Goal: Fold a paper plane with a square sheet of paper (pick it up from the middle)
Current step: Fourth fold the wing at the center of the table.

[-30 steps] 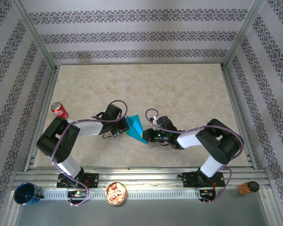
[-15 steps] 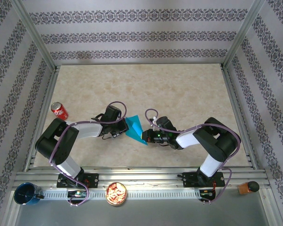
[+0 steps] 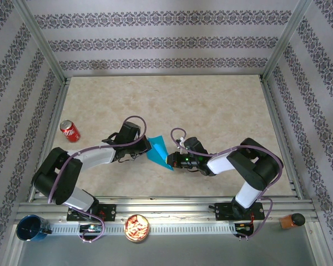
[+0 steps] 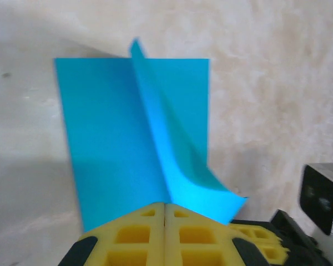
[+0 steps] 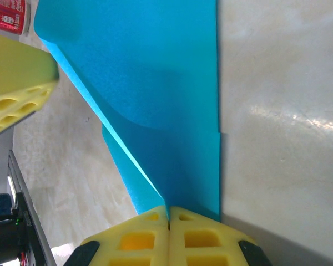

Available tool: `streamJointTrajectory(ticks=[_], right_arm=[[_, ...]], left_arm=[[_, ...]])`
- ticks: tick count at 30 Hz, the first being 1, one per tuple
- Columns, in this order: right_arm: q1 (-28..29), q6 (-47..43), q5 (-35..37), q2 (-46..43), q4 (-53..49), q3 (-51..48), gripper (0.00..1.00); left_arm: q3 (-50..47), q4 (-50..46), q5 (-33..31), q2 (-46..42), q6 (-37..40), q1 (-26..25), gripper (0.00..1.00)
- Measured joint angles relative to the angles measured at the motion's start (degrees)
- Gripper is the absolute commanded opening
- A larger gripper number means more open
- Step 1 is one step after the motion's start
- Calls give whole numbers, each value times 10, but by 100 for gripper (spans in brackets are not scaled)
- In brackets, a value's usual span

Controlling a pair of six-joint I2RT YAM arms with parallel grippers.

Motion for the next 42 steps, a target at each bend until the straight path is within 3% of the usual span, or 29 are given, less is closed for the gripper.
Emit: streamJointTrajectory(ticks=[11, 42], right_arm=[[-6, 4, -11, 5, 7, 0, 4], [-19, 34, -35, 16, 45, -12, 4]], left_arm=[[1, 66, 60, 46, 5, -8, 0], [33, 100, 74, 118, 5, -11, 1]])
